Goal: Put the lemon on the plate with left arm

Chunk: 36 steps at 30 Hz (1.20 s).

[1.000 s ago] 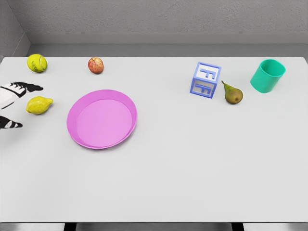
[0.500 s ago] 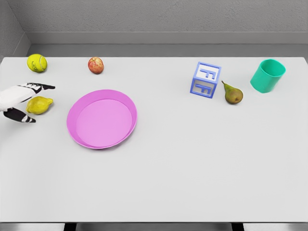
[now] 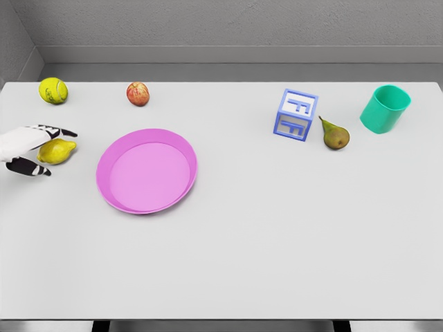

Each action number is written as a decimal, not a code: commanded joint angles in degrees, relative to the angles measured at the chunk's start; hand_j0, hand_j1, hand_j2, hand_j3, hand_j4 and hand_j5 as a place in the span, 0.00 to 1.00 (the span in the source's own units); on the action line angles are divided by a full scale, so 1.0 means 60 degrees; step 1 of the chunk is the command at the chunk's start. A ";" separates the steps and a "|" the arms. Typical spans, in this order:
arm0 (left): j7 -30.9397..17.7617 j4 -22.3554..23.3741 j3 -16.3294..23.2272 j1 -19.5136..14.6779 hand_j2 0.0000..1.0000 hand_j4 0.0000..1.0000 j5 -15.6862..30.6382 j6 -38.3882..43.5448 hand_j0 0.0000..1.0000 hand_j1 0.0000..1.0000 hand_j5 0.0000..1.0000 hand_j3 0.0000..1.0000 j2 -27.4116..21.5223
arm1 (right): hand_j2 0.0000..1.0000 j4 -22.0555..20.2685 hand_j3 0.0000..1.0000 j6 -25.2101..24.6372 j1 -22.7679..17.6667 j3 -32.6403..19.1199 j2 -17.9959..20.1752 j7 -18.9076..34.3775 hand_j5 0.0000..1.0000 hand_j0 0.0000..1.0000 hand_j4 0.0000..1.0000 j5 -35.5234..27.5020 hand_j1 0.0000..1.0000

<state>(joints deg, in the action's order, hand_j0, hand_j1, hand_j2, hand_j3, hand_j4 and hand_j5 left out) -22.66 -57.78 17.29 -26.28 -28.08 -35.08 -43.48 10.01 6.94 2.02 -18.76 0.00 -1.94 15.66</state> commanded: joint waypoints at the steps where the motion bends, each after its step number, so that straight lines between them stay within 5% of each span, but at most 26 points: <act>1: 0.0012 -0.0024 0.0004 0.0000 0.81 0.81 -0.0066 0.0014 0.81 0.81 0.81 0.81 -0.0003 | 1.00 0.0001 1.00 0.0000 0.0000 -0.0009 -0.0001 0.0001 1.00 1.00 1.00 -0.0002 1.00; 31: 0.0012 -0.0156 0.0107 -0.0044 0.54 0.54 -0.0037 0.0014 0.54 0.54 0.54 0.54 0.0055 | 1.00 0.0002 1.00 0.0000 0.0000 0.0006 -0.0001 0.0001 1.00 1.00 1.00 -0.0002 1.00; 36: 0.0012 -0.0960 -0.0011 -0.0044 0.55 0.55 0.0007 0.0014 0.55 0.55 0.55 0.55 0.0040 | 1.00 0.0002 1.00 0.0000 0.0000 0.0006 -0.0001 0.0001 1.00 1.00 1.00 -0.0002 1.00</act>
<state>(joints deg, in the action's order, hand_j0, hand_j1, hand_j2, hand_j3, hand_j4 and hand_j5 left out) -22.63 -61.54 17.40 -26.54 -28.56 -35.12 -43.17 10.01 6.94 2.02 -18.78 0.00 -1.94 15.66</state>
